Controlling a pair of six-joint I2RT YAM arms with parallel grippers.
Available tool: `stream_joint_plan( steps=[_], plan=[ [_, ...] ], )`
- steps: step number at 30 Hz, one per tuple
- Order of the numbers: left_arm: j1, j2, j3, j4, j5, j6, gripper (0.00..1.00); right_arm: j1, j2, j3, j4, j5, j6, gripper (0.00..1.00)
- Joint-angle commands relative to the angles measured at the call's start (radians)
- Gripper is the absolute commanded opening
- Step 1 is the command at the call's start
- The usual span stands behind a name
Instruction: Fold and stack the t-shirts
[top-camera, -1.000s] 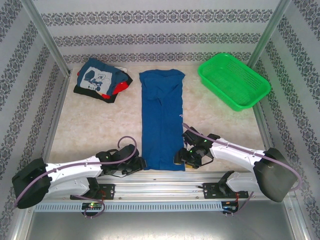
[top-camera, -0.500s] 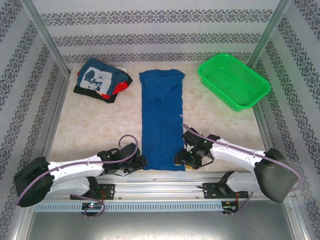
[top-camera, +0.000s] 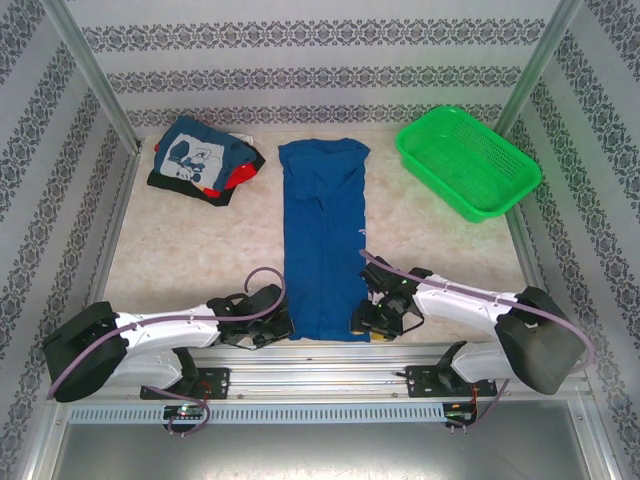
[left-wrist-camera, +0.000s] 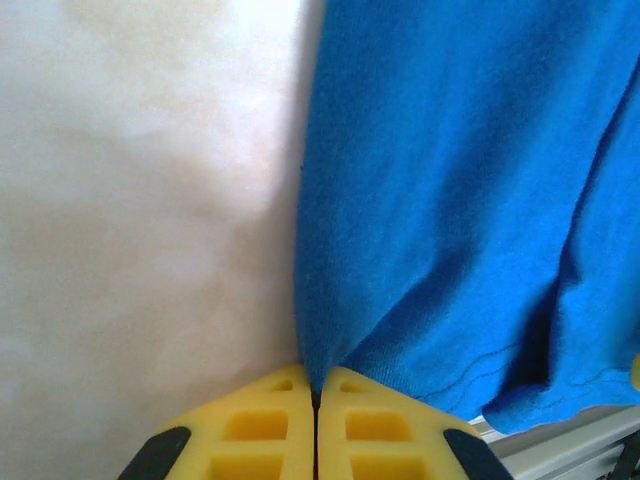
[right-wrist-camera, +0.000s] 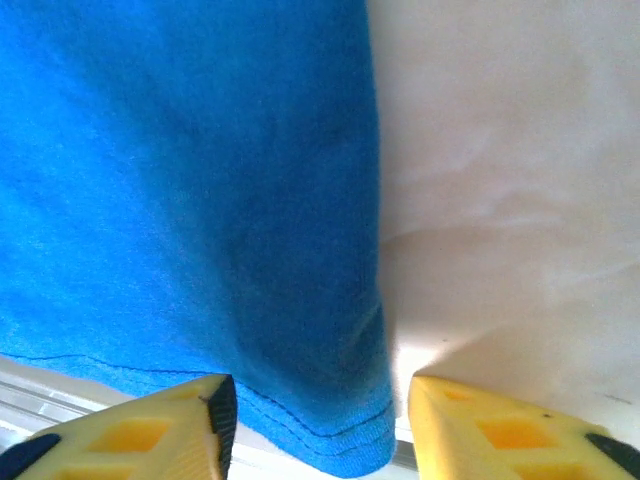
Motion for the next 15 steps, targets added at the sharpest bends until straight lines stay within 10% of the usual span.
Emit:
stream_joint_plan(
  steps=[1, 9, 15],
  plan=[
    [-0.010, 0.006, 0.030, 0.021, 0.005, 0.011, 0.04, 0.029, 0.048, 0.007, 0.057, -0.010, 0.007, 0.42],
    [0.000, -0.079, 0.039, -0.042, -0.012, 0.027, 0.00, 0.029, 0.024, 0.062, 0.017, 0.013, 0.000, 0.05],
    [0.040, -0.126, 0.083, -0.086, -0.008, 0.051, 0.00, 0.008, -0.008, 0.119, -0.032, 0.007, -0.008, 0.03]
  ],
)
